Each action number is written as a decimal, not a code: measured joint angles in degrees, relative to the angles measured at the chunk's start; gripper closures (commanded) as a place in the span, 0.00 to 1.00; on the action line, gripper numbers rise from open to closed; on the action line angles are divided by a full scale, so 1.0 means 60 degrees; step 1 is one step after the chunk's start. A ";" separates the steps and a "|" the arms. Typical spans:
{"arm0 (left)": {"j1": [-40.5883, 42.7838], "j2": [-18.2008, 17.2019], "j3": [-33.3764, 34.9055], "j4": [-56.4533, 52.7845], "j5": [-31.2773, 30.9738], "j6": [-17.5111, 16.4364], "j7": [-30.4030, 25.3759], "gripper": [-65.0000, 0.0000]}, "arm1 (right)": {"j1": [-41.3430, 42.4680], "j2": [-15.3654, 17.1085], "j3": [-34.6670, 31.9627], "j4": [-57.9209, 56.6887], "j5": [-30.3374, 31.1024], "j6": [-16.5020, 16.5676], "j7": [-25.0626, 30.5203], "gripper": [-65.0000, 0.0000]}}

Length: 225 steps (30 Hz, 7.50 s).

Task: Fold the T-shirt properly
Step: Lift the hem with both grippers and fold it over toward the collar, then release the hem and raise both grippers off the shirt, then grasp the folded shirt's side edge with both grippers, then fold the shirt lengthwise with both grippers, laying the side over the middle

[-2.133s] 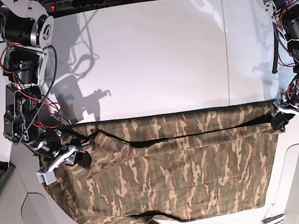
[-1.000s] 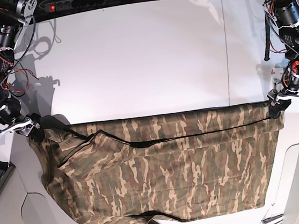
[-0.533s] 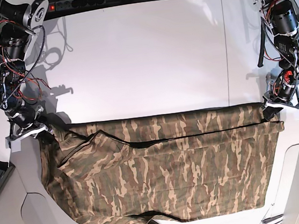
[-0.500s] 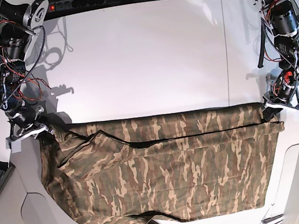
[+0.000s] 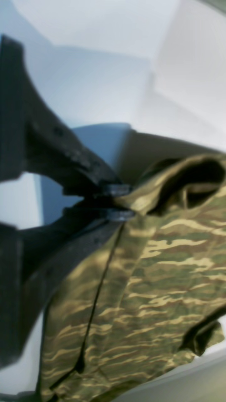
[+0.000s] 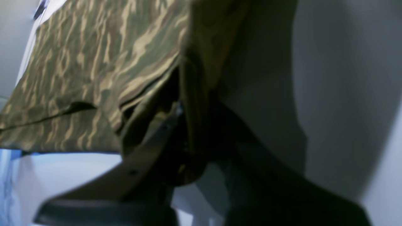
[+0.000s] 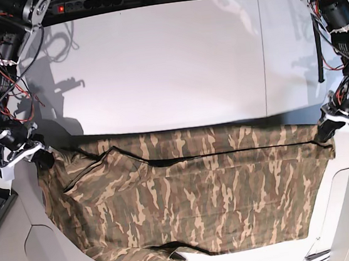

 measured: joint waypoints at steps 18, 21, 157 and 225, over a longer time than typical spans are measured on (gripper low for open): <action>0.3796 0.0033 -0.1614 0.3184 -0.1519 -0.0222 0.1096 1.00 | -0.3657 0.0339 -0.0025 0.3614 0.1024 0.0011 -0.0896 1.00; 0.4513 0.0036 -0.1909 0.3570 -0.1730 -0.0248 0.1217 1.00 | -0.4240 0.0357 -0.0029 0.4080 0.1140 0.0015 -0.0929 1.00; -0.2874 -0.3187 0.2707 -0.3555 -0.5173 -0.0284 0.5552 1.00 | 0.0816 0.0831 -0.1829 -0.0011 0.1075 0.0087 -0.2051 1.00; 0.1042 -0.2925 0.2036 -0.0994 -0.5774 -0.0288 0.5544 1.00 | 0.1730 0.0594 -0.4342 -0.2433 -0.0969 -0.0182 0.0328 1.00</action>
